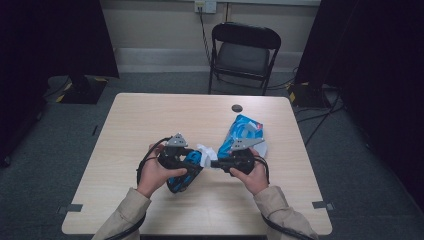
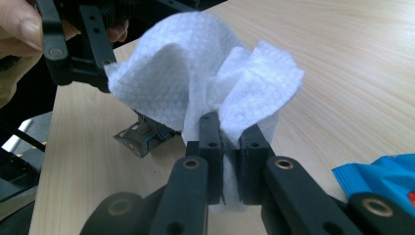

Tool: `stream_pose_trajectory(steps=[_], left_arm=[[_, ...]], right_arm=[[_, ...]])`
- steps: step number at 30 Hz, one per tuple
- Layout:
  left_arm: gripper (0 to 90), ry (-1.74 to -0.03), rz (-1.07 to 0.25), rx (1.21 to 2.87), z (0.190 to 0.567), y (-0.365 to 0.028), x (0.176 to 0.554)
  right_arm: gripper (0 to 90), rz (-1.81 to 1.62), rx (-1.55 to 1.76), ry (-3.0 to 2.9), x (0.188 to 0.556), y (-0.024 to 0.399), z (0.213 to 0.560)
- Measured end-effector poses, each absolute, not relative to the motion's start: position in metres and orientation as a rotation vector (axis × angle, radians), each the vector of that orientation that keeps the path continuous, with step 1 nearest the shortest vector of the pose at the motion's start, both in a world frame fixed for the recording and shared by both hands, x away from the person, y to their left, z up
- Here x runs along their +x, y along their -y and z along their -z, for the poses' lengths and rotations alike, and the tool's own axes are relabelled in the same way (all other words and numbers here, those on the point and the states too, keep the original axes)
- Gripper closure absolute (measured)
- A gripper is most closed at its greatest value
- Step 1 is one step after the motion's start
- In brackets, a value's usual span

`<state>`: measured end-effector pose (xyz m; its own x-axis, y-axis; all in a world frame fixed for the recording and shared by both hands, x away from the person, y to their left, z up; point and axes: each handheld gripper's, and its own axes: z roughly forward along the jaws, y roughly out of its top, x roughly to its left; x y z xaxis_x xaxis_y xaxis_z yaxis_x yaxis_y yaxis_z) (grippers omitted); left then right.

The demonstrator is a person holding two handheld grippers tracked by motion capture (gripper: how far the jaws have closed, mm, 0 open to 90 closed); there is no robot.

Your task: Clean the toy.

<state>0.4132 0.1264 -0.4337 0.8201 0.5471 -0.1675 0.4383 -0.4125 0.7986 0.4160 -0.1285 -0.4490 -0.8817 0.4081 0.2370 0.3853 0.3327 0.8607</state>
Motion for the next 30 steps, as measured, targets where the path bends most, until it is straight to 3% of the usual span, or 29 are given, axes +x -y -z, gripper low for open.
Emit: stream_pose_trajectory(steps=[30], left_arm=[[26.2,-0.698,-0.144,2.048,0.425,-0.119,0.415]], right_arm=[[83.8,-1.590,0.722,-2.638,0.407,0.106,0.472]])
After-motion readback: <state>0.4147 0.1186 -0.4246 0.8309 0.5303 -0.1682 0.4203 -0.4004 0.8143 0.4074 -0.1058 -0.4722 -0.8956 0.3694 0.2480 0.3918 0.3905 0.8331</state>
